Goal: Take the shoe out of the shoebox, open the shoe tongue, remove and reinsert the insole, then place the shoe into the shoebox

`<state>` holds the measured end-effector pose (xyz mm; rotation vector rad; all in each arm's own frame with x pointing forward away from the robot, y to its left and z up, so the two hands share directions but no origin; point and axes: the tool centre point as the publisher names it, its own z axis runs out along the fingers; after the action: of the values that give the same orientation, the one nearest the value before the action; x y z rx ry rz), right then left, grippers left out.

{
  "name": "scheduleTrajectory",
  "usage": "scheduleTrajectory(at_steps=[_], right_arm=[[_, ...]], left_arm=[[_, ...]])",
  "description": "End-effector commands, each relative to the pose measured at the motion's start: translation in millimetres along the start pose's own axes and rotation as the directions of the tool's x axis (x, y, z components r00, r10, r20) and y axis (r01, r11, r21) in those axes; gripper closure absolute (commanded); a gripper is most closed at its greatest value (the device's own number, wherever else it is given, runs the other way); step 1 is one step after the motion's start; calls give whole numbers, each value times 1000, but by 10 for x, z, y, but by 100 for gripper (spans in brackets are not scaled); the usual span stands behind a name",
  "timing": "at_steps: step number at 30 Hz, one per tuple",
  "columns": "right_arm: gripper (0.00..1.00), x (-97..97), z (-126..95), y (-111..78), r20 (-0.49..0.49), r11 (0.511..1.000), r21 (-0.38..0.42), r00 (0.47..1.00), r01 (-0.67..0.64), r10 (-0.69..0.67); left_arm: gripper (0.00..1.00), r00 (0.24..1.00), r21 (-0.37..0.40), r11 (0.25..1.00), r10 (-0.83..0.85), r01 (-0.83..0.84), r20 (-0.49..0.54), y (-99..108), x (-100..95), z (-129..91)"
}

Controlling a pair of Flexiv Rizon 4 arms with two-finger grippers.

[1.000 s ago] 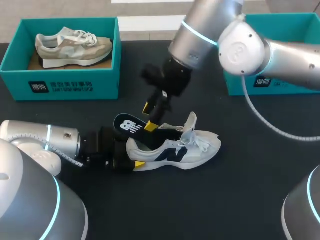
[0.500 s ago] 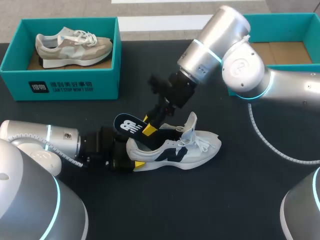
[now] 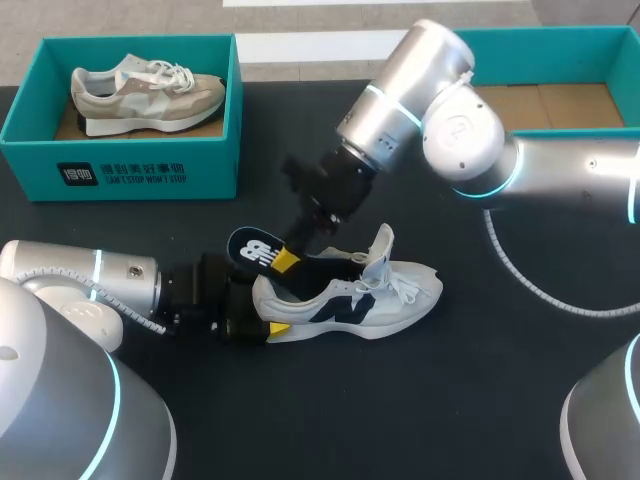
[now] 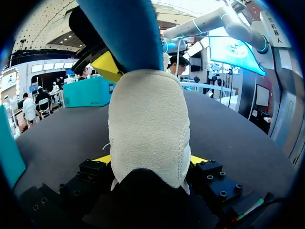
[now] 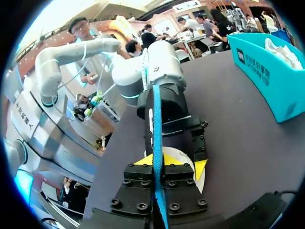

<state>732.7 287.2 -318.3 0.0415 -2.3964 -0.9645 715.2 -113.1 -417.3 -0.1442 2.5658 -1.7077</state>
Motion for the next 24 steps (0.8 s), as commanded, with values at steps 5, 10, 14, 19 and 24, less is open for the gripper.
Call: scheduleTrajectory(at_steps=[5,10,14,19,24], right_arm=[[100,96,-299,453,81,990,-68,990,121,-115],[100,120,-530,777,161,971,-113,968,213,-194],[100,119,-666,973,215,954,-136,948,268,-236],[100,119,-666,973,215,954,-136,948,268,-236],[100,119,-666,973,215,954,-136,948,268,-236]], left_arm=[[100,1000,-3,1000,-1,1,-1,61,5,50],[100,1000,-3,1000,-1,1,-1,61,5,50],[100,1000,-3,1000,-1,1,-1,61,5,50],[100,1000,-3,1000,-1,1,-1,61,5,50],[100,1000,-3,1000,-1,1,-1,61,5,50]])
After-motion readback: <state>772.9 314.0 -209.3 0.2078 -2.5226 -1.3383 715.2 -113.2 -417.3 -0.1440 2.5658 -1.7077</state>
